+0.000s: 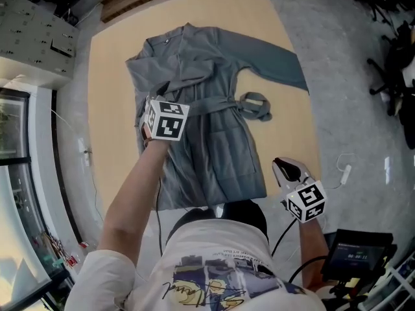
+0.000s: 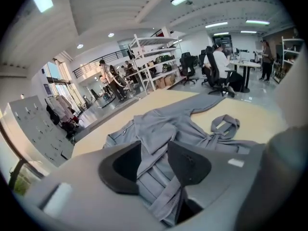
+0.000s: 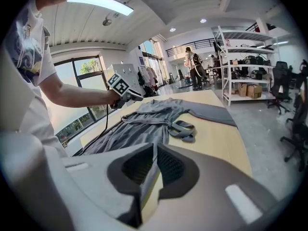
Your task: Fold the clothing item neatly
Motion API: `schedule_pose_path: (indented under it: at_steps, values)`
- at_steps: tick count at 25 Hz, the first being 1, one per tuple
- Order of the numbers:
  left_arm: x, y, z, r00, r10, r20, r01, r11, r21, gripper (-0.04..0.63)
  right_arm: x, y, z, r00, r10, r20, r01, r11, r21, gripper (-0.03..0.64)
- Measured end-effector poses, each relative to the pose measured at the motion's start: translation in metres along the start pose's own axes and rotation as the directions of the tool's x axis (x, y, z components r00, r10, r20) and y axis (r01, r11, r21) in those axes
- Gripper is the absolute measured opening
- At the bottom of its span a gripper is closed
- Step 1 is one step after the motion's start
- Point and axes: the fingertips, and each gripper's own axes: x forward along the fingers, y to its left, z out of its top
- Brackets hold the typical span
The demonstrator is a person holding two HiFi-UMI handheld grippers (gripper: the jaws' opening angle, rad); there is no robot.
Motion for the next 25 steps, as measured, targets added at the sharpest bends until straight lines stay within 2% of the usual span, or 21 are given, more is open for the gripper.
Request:
schedule_pose_path:
  at_steps: [3, 6, 8, 10, 12, 16, 19, 25]
  values:
    - [-0.051, -0.006, 0.000, 0.989, -0.060, 0.138, 0.061, 0.998, -0.008, 0.169, 0.000, 0.019, 0.007, 1.000, -0.014, 0.008, 0.014, 1.000, -0.023, 0.017]
    - [-0.108, -0.014, -0.015, 0.956, -0.136, 0.259, 0.151, 0.988, -0.037, 0.156, 0.001, 0.041, 0.006, 1.000, -0.026, 0.005, 0.026, 0.999, -0.043, 0.017]
    - [-0.150, -0.023, -0.033, 0.919, -0.215, 0.331, 0.256, 0.963, -0.084, 0.156, 0.001, 0.056, 0.005, 0.999, -0.039, 0.003, 0.039, 0.998, -0.049, 0.017]
    - [-0.194, -0.032, -0.052, 0.867, -0.289, 0.406, 0.367, 0.921, -0.128, 0.132, -0.001, 0.069, 0.009, 0.998, -0.057, 0.020, 0.058, 0.997, -0.044, 0.017]
    - [-0.234, -0.037, -0.073, 0.830, -0.323, 0.455, 0.427, 0.893, -0.144, 0.106, -0.004, 0.078, 0.014, 0.996, -0.081, 0.042, 0.083, 0.996, -0.037, 0.017]
    - [-0.284, -0.042, -0.110, 0.815, -0.326, 0.480, 0.433, 0.892, -0.130, 0.015, -0.009, 0.085, 0.025, 0.988, -0.129, 0.080, 0.131, 0.991, -0.023, 0.017]
    - [-0.302, -0.049, -0.124, 0.808, -0.340, 0.481, 0.453, 0.880, -0.139, 0.006, -0.010, 0.085, 0.031, 0.984, -0.149, 0.095, 0.152, 0.988, -0.023, 0.017]
    - [-0.310, -0.074, -0.114, 0.760, -0.412, 0.503, 0.551, 0.818, -0.163, 0.006, -0.010, 0.058, 0.048, 0.980, -0.174, 0.099, 0.178, 0.984, -0.031, 0.017]
